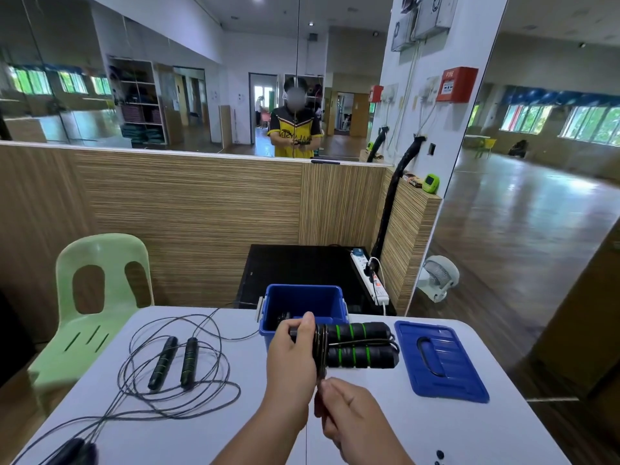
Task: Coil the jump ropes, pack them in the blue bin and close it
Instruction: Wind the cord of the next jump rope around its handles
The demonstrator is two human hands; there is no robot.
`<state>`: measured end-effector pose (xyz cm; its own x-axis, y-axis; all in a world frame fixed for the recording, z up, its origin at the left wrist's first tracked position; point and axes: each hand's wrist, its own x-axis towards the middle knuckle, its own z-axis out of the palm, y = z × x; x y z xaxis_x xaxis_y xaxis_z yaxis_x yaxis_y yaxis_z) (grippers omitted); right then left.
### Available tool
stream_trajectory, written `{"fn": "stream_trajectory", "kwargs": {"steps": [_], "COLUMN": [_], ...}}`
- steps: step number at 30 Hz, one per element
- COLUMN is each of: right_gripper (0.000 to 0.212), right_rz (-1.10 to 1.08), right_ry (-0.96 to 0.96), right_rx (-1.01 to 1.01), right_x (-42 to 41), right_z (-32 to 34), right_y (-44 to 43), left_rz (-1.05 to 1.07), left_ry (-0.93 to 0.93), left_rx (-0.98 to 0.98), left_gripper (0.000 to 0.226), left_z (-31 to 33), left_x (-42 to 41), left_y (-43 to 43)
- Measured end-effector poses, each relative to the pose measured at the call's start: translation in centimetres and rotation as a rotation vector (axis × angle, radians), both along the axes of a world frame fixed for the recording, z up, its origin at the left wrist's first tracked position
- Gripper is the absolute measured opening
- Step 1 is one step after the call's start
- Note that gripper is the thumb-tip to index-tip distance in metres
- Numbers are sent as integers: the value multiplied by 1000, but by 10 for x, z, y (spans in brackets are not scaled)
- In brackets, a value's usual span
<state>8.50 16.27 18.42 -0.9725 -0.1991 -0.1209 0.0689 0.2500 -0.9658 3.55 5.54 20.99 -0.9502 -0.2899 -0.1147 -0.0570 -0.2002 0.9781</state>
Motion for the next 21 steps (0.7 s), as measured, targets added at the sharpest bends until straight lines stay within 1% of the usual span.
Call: {"fn": "stream_trajectory", "kwargs": {"steps": [8,14,18,21], "right_gripper": [46,50,55,53], "right_rz": [40,43,37,100], "right_ry": [-92,-168,-188,-132], "right_rx": [25,81,86,104], "right_x": [-4,-12,-22,-29], "right_z": [-1,-8,-16,-21], "right_y": [1,3,-2,6], "left_rz": [1,-2,-5,-39], "left_ry": [33,39,4,-22], "left_rx": [-54,-115,-47,-15], "left_gripper": [30,33,33,35], "left_z": [3,0,3,8], "left_x": [3,1,2,3], "left_y": [1,-5,-4,-6]}}
